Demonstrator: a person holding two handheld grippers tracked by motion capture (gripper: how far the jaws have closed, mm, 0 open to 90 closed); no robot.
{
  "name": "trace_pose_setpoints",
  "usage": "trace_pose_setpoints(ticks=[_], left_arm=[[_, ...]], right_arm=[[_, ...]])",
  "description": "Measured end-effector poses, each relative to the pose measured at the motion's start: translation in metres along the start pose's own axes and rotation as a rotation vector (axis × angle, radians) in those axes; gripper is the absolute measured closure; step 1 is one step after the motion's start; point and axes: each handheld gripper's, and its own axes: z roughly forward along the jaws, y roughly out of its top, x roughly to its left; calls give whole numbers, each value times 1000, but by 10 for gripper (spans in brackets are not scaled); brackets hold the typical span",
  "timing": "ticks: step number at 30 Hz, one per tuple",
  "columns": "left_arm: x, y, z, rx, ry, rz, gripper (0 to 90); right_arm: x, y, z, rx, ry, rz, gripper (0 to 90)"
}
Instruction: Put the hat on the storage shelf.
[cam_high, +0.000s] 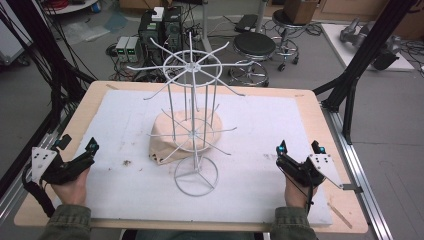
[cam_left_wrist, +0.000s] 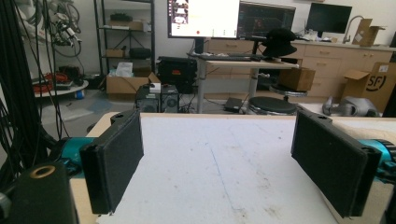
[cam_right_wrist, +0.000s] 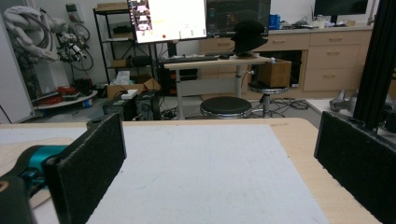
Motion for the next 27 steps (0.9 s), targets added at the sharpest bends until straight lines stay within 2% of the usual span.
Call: trace_pose_setpoints(ticks=[20,23,26,27], left_arm=[[-1,0,-1,-13,-4,-3,172],[-2,2,1,-15,-23,9,171],[-3,7,4,-18,-46,-4,166],[-4,10,4,-21,-46,4,166]], right_arm=[[0,0,0,2,5,0,13],[0,0,0,3,7,2,13],[0,0,1,8,12,-2,13],[0,-1,1,8,13,-2,13]])
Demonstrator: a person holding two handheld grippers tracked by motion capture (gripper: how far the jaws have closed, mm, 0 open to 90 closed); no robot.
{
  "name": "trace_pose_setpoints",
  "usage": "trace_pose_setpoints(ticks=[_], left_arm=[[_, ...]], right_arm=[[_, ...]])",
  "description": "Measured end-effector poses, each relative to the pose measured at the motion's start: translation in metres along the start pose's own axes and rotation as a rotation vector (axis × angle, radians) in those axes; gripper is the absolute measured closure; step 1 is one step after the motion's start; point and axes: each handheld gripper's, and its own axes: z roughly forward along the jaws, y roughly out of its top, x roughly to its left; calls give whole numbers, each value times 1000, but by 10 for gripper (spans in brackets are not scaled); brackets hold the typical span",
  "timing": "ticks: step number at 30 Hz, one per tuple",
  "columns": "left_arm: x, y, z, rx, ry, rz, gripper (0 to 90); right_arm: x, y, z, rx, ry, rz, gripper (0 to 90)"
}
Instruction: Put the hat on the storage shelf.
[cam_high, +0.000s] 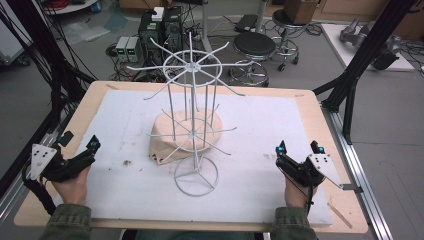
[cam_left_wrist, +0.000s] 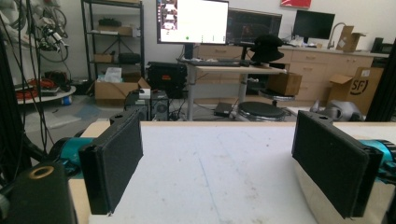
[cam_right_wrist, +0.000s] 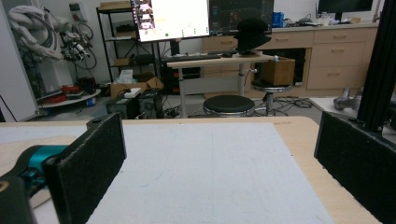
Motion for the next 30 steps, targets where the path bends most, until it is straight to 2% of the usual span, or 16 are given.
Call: trace_pose_setpoints(ticks=[5,7,12,17,19,30], left_arm=[[-2,5,5,9,2,17,166],[-3,9,7,10,-8,16,166],[-9,15,14,18,-27,46,166],[-14,15,22,32,-50,33,166],[-17,17,24,35,-59,41,166],[-32,34,56,74,-104,53,166]], right_arm=[[1,0,-1,0,1,1,13],[1,0,-1,3,5,0,12],[1,0,0,9,4,0,12],[1,0,0,9,6,-3,13],[2,0,0,9,5,-4,13],[3,0,0,11,11,-14,13]])
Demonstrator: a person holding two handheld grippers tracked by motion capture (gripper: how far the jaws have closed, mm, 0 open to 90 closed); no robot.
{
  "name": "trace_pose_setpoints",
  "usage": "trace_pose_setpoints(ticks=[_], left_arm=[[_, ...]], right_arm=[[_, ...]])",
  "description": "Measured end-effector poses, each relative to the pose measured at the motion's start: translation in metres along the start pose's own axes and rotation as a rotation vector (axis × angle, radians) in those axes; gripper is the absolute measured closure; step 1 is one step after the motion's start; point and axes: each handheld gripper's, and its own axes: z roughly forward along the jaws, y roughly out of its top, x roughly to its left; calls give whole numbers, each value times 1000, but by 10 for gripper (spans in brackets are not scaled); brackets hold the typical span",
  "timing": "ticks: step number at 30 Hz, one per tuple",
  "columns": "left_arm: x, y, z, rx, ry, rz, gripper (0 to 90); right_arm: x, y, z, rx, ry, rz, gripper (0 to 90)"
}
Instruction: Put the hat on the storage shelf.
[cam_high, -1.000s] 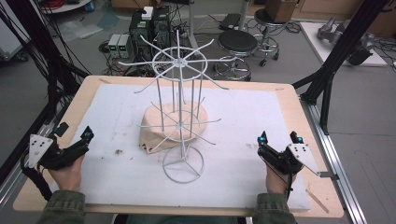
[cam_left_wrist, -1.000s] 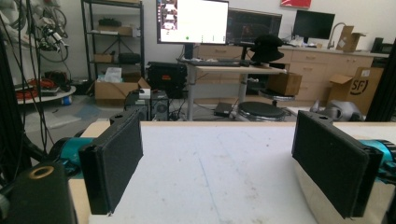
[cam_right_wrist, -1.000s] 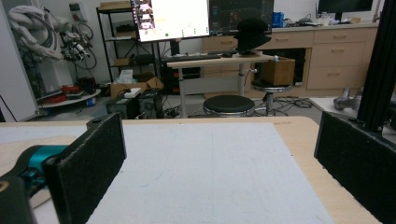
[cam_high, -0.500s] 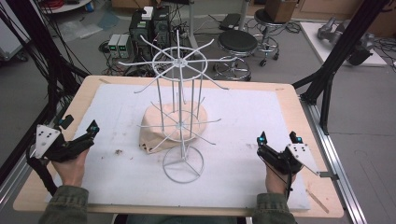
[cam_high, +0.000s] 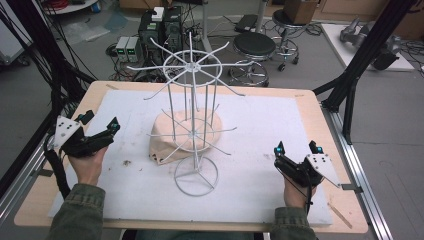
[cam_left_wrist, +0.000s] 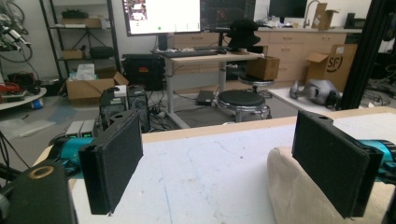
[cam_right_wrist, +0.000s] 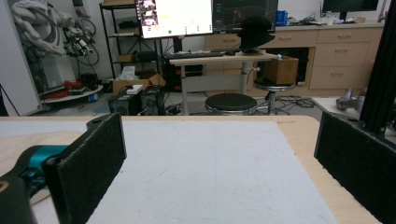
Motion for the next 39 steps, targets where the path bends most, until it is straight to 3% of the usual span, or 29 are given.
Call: trace_pose_setpoints(ticks=[9,14,19,33,39], left_arm=[[-5,8,18,13,-13,-5,166],[-5,15,31,33,-49,2,166],[-8,23,42,88,-88,-8,166],[-23,41,79,132,-190,28,166],[-29,46,91,140,-211,41,166]], right_arm=[[0,0,0,-1,2,2,13],[0,0,0,-1,2,2,13],[0,0,0,-2,2,3,13],[1,0,0,-7,3,-5,13],[1,0,0,-8,3,-1,13]])
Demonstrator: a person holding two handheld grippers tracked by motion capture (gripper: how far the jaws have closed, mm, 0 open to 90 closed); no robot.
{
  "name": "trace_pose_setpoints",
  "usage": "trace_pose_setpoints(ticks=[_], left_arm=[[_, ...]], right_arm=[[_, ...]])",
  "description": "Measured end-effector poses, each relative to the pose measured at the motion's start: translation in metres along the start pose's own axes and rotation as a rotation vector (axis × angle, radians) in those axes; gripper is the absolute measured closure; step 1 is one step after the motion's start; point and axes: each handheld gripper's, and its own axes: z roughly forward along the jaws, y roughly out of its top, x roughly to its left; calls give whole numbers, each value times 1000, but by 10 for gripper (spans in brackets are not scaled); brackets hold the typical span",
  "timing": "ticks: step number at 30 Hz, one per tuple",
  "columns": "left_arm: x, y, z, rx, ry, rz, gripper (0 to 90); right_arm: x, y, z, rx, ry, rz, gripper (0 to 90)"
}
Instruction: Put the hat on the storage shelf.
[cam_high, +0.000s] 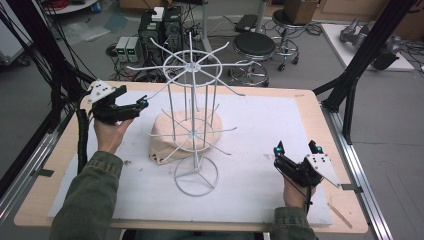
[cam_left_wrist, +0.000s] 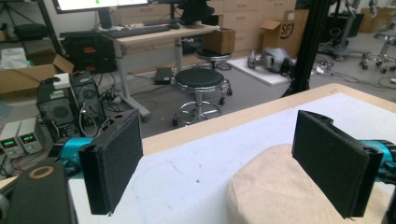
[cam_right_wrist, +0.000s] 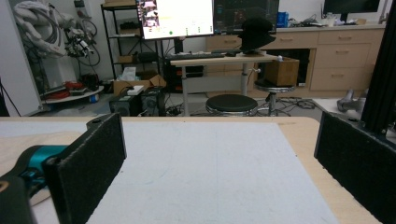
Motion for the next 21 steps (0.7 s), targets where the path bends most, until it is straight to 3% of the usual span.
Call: trace_pose_setpoints(ticks=[10,21], left_arm=[[-3,4,23,20,-39,3,166],[-1,-8,43,45,-96,-11,173]], right_arm=[[0,0,-1,-6,-5,-2,13],[1,0,0,-3,-1,-9,13]])
